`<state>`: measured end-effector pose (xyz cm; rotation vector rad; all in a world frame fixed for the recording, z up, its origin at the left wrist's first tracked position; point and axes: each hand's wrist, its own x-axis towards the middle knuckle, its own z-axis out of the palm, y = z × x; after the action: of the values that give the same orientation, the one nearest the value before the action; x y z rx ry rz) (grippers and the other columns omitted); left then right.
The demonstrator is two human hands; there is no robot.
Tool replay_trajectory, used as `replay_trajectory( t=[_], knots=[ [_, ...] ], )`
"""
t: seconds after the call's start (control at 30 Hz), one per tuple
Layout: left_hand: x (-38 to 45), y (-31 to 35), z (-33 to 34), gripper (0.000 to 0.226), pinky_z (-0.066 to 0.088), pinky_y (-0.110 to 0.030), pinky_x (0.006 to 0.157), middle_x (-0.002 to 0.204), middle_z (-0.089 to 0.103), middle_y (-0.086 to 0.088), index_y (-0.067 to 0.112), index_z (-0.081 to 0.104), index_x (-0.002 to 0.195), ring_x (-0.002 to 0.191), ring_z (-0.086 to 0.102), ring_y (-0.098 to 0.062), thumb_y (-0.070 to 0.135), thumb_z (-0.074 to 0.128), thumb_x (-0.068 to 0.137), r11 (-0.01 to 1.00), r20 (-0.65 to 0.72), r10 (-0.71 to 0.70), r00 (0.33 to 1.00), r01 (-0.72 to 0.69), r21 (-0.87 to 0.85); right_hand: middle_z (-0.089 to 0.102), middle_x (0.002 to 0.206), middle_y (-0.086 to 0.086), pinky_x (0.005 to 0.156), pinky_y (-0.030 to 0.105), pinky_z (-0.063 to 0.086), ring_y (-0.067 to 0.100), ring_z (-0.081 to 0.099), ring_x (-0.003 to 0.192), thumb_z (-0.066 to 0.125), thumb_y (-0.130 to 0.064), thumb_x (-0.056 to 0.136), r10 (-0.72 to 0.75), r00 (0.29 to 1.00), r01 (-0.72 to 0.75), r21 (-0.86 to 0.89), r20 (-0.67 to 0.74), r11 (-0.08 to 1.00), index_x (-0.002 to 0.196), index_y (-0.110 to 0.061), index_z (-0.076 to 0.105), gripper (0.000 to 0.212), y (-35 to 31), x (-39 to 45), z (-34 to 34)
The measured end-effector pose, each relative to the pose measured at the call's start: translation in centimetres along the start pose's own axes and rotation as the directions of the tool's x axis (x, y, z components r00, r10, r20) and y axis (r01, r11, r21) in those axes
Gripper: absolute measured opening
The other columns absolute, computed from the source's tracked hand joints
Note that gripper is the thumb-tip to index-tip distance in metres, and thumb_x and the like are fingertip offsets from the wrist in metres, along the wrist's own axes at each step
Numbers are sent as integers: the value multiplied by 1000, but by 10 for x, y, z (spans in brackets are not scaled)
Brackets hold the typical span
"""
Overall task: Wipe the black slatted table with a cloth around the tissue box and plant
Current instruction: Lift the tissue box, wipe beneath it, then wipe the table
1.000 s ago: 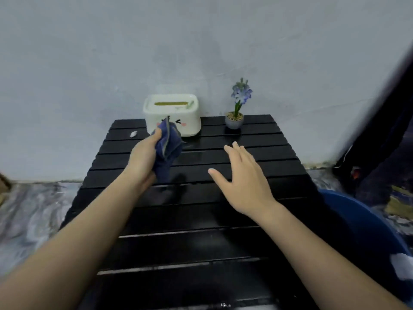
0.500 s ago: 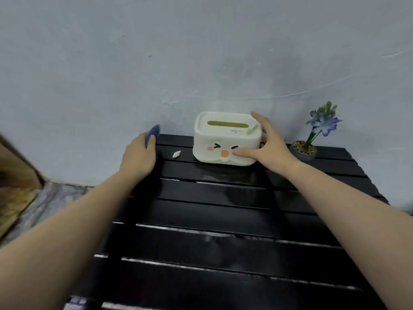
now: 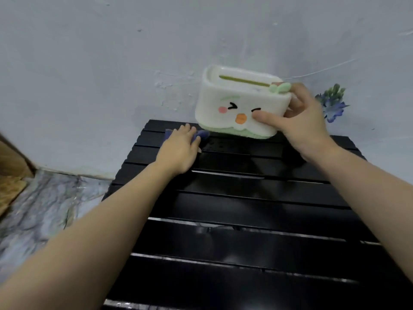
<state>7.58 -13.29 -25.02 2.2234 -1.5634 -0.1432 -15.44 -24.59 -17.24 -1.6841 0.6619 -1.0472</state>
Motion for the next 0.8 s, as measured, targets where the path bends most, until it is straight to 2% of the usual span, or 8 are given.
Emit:
replay_trajectory(
  t=[0.27,0.37,0.43,0.5,0.57,0.67,0.73,0.8],
  knots=[
    [-56,77,21,45,11,-15,114,156,38,1,17,45,146,146,26,-9,35,38,105,899,234,321,917,-218,-381,70,121,12,89,47,60,24,71,108,95,-15,62,-86,996,88,41,-32,995,110,-14,59,60,-37,1,6],
    [-58,81,3,33,48,-19,78,90,76,1,5,68,115,81,67,-7,24,43,104,667,110,165,980,-28,-745,71,120,11,88,46,60,24,72,106,95,-15,62,-88,995,90,46,-39,995,110,-14,59,60,-42,0,6],
    [-41,69,-21,39,39,-15,51,44,59,7,7,66,73,43,48,1,15,44,104,574,-17,-100,995,43,-818,71,118,10,86,43,61,23,73,104,94,-14,63,-98,994,100,43,-49,994,110,-14,58,59,-46,0,3],
    [-22,47,-46,47,42,-20,54,39,54,5,15,54,57,41,48,-1,18,43,103,639,-158,-315,936,86,-764,71,118,8,83,39,62,21,73,102,93,-13,65,-104,993,107,50,-60,993,109,-14,57,57,-49,0,0],
    [-3,13,-50,40,46,-30,72,62,66,-1,13,60,69,65,61,-16,27,41,101,795,-275,-363,890,143,-589,70,119,9,82,37,62,21,73,102,93,-12,65,-102,993,105,58,-66,993,110,-14,57,57,-50,1,-3],
    [13,-33,-21,38,39,-45,94,115,59,-24,2,58,111,110,52,-39,30,34,102,935,-234,-350,907,324,-142,70,119,10,83,38,62,21,73,102,93,-13,65,-91,993,94,54,-69,994,112,-13,57,59,-48,3,-5],
    [16,-39,2,43,36,-49,98,121,55,-25,-1,55,117,113,47,-40,30,30,101,928,-240,-286,928,330,171,70,118,10,83,39,62,21,73,102,94,-13,64,-83,994,87,50,-74,995,112,-13,58,60,-44,3,-6],
    [20,-18,14,41,37,-49,99,120,56,-24,1,56,120,112,49,-40,28,31,102,951,-213,-189,959,233,204,71,118,9,83,39,62,21,73,101,94,-13,64,-78,994,81,44,-72,996,111,-13,58,59,-42,2,-7]
  ],
)
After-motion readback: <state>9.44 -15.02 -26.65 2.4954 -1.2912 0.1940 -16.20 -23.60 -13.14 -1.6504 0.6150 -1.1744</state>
